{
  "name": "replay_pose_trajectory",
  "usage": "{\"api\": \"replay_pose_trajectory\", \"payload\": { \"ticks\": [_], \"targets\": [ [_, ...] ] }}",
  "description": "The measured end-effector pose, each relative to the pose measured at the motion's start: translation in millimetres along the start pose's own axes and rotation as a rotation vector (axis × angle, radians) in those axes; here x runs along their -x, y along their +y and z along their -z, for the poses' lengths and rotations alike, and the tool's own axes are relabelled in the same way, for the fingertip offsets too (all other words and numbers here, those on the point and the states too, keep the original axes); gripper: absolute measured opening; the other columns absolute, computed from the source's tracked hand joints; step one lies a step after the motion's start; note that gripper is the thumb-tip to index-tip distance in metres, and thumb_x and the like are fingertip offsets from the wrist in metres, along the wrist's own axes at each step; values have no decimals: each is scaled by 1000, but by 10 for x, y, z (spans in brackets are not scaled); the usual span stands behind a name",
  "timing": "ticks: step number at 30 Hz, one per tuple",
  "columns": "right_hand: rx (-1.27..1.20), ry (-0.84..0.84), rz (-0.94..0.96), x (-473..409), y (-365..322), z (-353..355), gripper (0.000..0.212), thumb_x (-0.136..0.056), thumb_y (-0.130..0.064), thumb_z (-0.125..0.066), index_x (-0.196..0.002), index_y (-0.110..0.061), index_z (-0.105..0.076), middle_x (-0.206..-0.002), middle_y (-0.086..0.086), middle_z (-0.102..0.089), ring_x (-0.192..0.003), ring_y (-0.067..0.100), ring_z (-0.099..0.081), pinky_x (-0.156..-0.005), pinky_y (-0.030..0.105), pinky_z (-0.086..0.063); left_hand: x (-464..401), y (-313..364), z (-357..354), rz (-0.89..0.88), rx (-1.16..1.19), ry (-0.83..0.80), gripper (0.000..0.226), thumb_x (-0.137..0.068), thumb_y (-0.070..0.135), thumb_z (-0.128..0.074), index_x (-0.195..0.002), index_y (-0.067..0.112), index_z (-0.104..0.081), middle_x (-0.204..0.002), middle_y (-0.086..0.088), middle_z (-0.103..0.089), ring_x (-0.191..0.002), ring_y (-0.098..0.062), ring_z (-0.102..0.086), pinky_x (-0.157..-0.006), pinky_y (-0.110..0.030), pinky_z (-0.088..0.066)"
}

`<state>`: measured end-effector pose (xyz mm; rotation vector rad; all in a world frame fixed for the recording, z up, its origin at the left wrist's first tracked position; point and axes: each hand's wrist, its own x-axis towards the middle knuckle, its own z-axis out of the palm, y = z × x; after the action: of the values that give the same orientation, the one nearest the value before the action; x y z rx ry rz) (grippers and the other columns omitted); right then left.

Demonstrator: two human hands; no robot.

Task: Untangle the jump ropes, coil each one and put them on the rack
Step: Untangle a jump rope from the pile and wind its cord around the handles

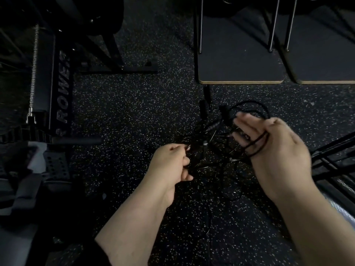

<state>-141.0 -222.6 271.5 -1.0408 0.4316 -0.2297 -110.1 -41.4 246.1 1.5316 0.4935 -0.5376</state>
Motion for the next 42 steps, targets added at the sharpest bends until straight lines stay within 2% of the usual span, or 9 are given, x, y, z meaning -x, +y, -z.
{"api": "replay_pose_trajectory", "payload": {
  "ticks": [4,8,12,16,24,32,38,40,42],
  "targets": [
    [-23,3,-12,9,-95,44,28,-110,-14,-27,-92,-11,-48,-115,17,-75,-72,30,-70,-62,37,-54,-26,5,13,142,262,16,31,-101,5,-41,-109,4,-71,-53,5,-41,-57,-14,-43,-60,-34,-51],
    [67,15,42,-16,-119,92,24,-108,-15,-28,-101,-14,-51,-87,15,-71,-46,21,-28,-49,34,-30,21,54,0,186,501,-1,23,-101,10,-46,-102,4,-68,-56,4,-36,-49,-11,-39,-64,-35,-53],
    [185,16,15,-28,-115,120,34,-112,-36,-37,-128,-21,-63,-62,7,-47,-45,17,-21,-46,29,-29,88,93,46,137,82,-104,30,-93,48,-69,-108,22,-75,-55,7,-34,-44,-7,-31,-54,-28,-41],
    [183,-72,0,-54,-151,127,31,-109,-21,-37,-102,-13,-67,-64,4,-41,-48,15,-25,-43,26,-26,95,21,67,54,-384,-207,15,-92,41,-74,-99,28,-77,-63,8,-46,-49,-5,-43,-53,-23,-47],
    [207,-48,22,-57,-275,131,37,-112,-38,-36,-120,-20,-67,-53,-4,-30,-43,13,-20,-40,26,-24,51,-8,161,-96,-558,-331,39,-82,58,-76,-85,19,-69,-62,12,-59,-57,-13,-53,-68,-36,-56],
    [121,-91,70,-154,-333,198,33,-98,-14,-27,-74,-20,-47,-102,2,-69,-81,17,-66,-51,25,-40,-42,-91,282,-167,-1057,-126,66,-83,79,-56,-84,14,-68,-76,3,-76,-55,-12,-62,-58,-32,-51],
    [-10,-148,173,-119,-296,153,51,-95,0,-22,-68,-17,-61,-112,11,-71,-132,19,-61,-111,42,-46,-109,-109,335,-135,-1253,-21,30,-89,51,-70,-80,23,-73,-66,8,-67,-65,-16,-65,-66,-32,-56],
    [21,-189,186,-83,-295,129,58,-91,1,-26,-55,-22,-65,-105,4,-74,-135,17,-56,-117,37,-40,-95,-122,348,-133,-1326,-33,12,-93,37,-69,-103,30,-69,-92,13,-67,-82,-12,-65,-76,-34,-57],
    [-11,-242,201,-99,-279,134,42,-82,-9,-41,-52,-22,-67,-108,9,-73,-136,19,-55,-119,33,-38,-78,-143,368,-172,-1371,-54,37,-95,25,-68,-127,34,-54,-121,12,-59,-97,-13,-61,-82,-36,-56]
  ]
}}
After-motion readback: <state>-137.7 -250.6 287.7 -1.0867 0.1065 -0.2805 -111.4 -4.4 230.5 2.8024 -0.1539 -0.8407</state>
